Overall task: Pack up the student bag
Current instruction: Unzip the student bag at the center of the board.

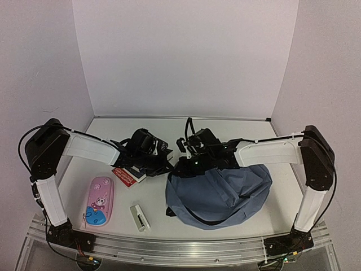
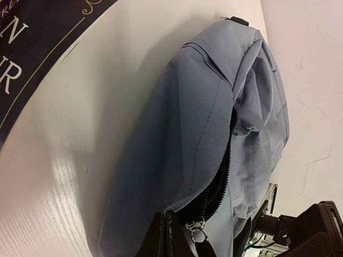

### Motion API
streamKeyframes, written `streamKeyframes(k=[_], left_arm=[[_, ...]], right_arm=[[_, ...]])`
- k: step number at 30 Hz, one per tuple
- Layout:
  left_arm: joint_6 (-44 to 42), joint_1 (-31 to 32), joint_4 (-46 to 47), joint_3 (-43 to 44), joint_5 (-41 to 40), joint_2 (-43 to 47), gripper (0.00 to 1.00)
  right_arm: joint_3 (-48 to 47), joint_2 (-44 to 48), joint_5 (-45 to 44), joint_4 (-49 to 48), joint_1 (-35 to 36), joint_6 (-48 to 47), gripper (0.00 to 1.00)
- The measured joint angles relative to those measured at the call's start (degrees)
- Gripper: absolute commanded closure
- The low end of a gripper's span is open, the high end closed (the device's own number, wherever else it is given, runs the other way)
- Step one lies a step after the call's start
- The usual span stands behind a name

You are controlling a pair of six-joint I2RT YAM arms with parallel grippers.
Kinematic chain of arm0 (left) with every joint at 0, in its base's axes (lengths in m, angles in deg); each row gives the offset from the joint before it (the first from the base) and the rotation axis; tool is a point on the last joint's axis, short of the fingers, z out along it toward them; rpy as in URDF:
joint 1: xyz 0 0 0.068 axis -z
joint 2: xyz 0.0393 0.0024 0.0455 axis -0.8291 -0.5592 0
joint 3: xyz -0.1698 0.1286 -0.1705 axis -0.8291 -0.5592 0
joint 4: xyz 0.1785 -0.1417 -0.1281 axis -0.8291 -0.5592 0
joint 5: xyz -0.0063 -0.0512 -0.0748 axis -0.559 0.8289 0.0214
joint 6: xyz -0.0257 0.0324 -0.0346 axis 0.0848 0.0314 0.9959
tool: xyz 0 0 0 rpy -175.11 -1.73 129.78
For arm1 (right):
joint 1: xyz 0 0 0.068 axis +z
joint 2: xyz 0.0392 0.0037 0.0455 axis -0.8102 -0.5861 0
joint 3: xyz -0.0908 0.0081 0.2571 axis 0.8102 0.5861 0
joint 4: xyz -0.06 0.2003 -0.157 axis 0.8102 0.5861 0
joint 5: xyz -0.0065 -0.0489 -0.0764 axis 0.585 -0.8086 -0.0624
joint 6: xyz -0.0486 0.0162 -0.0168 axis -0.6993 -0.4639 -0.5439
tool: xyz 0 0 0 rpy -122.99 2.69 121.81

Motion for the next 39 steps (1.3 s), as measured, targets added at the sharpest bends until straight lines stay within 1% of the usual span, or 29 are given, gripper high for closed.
streamKeyframes(k=[8, 14, 18, 23, 27, 32, 33, 35, 39], left_arm=[[0.41, -1.98, 3.35, -0.46, 1.16, 0.00, 0.70], [-0.20, -2.94, 4.81, -0.40, 2.61, -0.40, 0.67], [-0.89, -2.95, 5.29, 0.41, 5.20, -2.68, 0.63], [-1.03, -2.96, 6.67, 1.24, 9.13, -5.31, 0.59], [-1.00, -3.02, 7.84, 1.62, 10.91, -5.93, 0.53], [-1.33, -2.98, 7.85, 4.63, 13.16, -8.31, 0.49], [-1.51, -2.95, 7.50, 5.41, 13.48, -9.00, 0.49], [-2.08, -2.93, 6.99, 6.39, 14.28, -10.02, 0.53], [-3.05, -2.91, 4.98, 7.71, 15.09, -11.35, 0.69]], right_arm=[[3.50, 3.03, 1.42, -1.65, 1.29, 0.48, 1.00], [3.94, 3.49, 1.87, -2.22, 1.99, 0.67, 1.00], [3.94, 3.53, 1.68, -2.56, 1.95, 0.79, 1.00], [3.94, 3.53, 1.59, -2.56, 1.97, 0.93, 1.00], [3.92, 3.53, 1.59, -2.58, 1.99, 0.96, 1.00], [3.94, 3.53, 1.41, -2.58, 1.97, 1.09, 1.00], [3.94, 3.53, 1.39, -2.59, 1.97, 1.07, 1.00], [3.94, 3.51, 1.37, -2.61, 1.97, 1.09, 1.00], [3.92, 3.52, 1.26, -2.61, 1.97, 1.09, 1.00]])
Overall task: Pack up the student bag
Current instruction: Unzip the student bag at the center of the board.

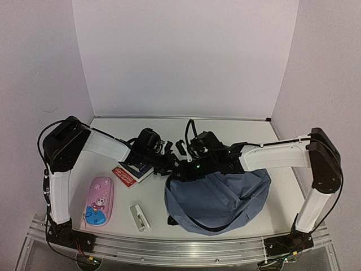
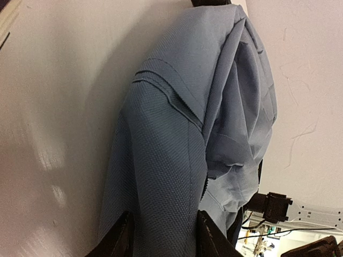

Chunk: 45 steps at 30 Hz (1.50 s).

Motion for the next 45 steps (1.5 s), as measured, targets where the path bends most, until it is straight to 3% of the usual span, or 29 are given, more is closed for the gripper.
streamKeyframes(k=[3, 9, 33, 45], left_arm=[[-0.68, 0.07, -1.03, 0.48, 0.44, -0.46, 0.82], [-0.51, 0.15, -0.97, 0.65, 0.72, -0.54, 1.00], [0.43, -0.41, -4.05, 5.57, 1.76, -2.04, 1.00], [-4.00, -1.57, -5.65, 8.02, 0.29, -2.73, 1.00]], right_arm=[[0.02, -0.02, -0.11, 0.00, 0.00, 0.00, 1.00], [0.02, -0.02, -0.07, 0.02, 0.00, 0.00, 1.00], [0.00, 0.50, 0.07, 0.11, 2.00, -1.13, 1.00], [0.61, 7.66, -3.36, 1.10, 3.61, -0.60, 1.00]])
